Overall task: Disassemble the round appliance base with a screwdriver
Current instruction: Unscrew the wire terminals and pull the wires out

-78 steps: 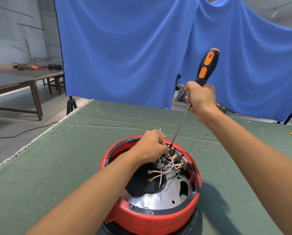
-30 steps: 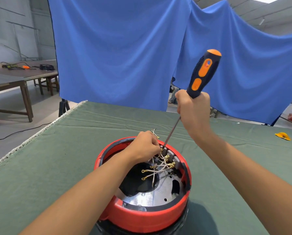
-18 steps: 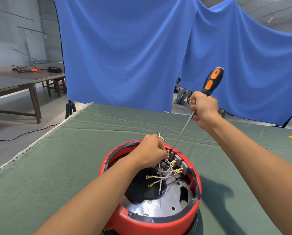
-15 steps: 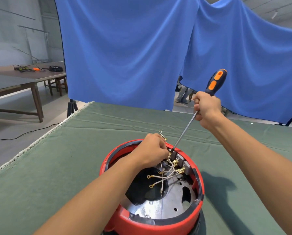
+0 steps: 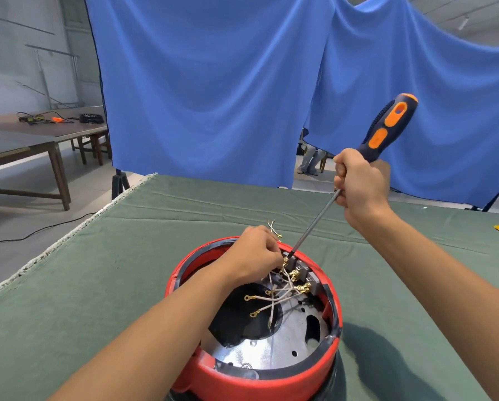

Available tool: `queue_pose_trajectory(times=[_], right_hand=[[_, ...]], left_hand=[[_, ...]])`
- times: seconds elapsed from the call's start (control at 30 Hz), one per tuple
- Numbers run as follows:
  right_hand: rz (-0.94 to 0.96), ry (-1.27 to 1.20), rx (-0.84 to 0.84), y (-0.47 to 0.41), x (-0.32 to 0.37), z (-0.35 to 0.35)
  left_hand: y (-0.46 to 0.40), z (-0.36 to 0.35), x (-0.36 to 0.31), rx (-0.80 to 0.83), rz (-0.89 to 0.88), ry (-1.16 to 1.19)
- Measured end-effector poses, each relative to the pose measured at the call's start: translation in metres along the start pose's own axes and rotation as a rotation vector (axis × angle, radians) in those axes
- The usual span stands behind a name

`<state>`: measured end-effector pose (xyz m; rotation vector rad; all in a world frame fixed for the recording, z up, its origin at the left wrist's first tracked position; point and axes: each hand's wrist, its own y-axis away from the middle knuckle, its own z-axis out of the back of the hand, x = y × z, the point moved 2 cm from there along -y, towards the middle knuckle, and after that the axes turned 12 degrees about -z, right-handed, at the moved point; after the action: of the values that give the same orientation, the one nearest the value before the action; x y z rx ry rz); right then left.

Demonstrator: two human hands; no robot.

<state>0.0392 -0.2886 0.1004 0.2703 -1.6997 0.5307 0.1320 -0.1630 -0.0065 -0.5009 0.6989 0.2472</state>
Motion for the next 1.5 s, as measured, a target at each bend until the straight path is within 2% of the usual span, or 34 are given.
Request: queue_pose_trajectory(times=[0.27, 0.4, 0.47, 0.87, 1.17, 1.3, 1.5], right_hand=[[0.294, 0.050, 0.034, 0.048, 0.005, -0.003], [0.493, 0.203, 0.079, 0.076, 0.005, -0.017], [0.529, 0.282, 0.104, 0.078, 0.006, -0.025], [-0.016, 0.196, 0.007, -0.010, 0.004, -0.022], [-0.195, -0.009, -0.057, -0.021, -0.010, -0.001], [-0.038, -0.037, -0.047, 0.001, -0.004, 0.005], [0.337, 0.176, 0.022, 0.050, 0.008, -0.015]], left_hand=[[0.001, 0.001, -0.002, -0.007, 0.000, -0.023], [0.002, 0.002, -0.006, -0.018, -0.014, -0.034], [0.002, 0.002, -0.006, -0.029, -0.013, -0.038], [0.000, 0.001, -0.003, 0.010, 0.000, -0.017], [0.000, 0.001, -0.001, 0.010, 0.004, -0.010], [0.001, 0.001, -0.001, 0.012, 0.004, -0.014], [0.001, 0.001, -0.002, -0.007, -0.001, -0.020]])
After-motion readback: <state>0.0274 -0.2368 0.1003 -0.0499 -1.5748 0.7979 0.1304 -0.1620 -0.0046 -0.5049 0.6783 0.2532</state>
